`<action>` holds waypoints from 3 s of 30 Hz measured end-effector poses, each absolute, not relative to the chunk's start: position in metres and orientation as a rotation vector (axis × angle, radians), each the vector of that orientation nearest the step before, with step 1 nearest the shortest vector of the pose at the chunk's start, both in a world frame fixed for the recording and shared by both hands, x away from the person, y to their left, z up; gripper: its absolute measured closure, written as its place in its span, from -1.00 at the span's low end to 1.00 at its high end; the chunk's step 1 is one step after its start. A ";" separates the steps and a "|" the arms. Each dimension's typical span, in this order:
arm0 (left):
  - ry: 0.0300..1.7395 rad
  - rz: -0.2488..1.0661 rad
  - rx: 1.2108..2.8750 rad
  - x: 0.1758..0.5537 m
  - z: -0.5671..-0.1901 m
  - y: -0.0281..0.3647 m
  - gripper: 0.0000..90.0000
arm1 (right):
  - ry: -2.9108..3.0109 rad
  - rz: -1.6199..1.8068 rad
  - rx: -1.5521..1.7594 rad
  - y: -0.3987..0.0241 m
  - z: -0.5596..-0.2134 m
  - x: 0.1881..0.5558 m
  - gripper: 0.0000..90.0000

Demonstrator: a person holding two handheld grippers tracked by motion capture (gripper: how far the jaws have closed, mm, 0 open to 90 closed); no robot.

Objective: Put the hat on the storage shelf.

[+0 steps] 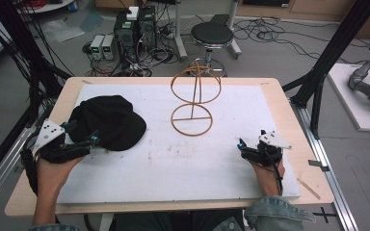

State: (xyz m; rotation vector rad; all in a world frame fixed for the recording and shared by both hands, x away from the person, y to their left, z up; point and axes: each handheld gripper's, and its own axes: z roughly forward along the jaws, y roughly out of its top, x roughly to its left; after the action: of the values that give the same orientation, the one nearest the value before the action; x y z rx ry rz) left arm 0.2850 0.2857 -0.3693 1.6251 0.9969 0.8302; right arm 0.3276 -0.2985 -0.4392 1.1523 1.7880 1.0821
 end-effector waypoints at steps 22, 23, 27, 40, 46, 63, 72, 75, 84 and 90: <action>1.034 0.808 1.574 0.307 -0.366 0.289 -0.54 | 1.804 1.071 1.140 -0.295 -0.439 0.324 -0.71; 1.034 0.808 1.574 0.307 -0.366 0.289 -0.54 | 1.805 1.065 1.133 -0.294 -0.439 0.324 -0.71; 1.063 0.812 1.573 0.320 -0.370 0.292 -0.54 | 1.807 1.068 1.141 -0.294 -0.439 0.324 -0.71; 1.160 0.813 1.514 0.353 -0.381 0.317 -0.54 | 1.819 1.054 1.129 -0.293 -0.440 0.325 -0.71; 1.162 0.803 1.491 0.368 -0.381 0.319 -0.54 | 1.820 1.053 1.131 -0.293 -0.440 0.325 -0.71; 1.149 0.794 1.462 0.388 -0.378 0.324 -0.55 | 1.830 1.041 1.136 -0.291 -0.441 0.325 -0.71; 1.191 0.753 1.485 0.392 -0.388 0.329 -0.55 | 1.835 1.043 1.132 -0.292 -0.442 0.325 -0.71; 1.187 0.742 1.496 0.395 -0.392 0.328 -0.54 | 1.834 1.039 1.128 -0.291 -0.442 0.325 -0.71; 1.220 0.716 1.522 0.399 -0.403 0.331 -0.53 | 1.836 1.038 1.123 -0.291 -0.442 0.325 -0.70; 1.219 0.693 1.560 0.401 -0.407 0.329 -0.33 | 1.836 1.040 1.123 -0.291 -0.441 0.324 -0.70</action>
State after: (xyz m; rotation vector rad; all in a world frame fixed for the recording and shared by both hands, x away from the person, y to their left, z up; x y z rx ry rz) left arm 0.4011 0.3290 -0.4067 1.5600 1.2187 0.6934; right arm 0.3243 -0.2908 -0.4415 1.1229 1.8361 1.0402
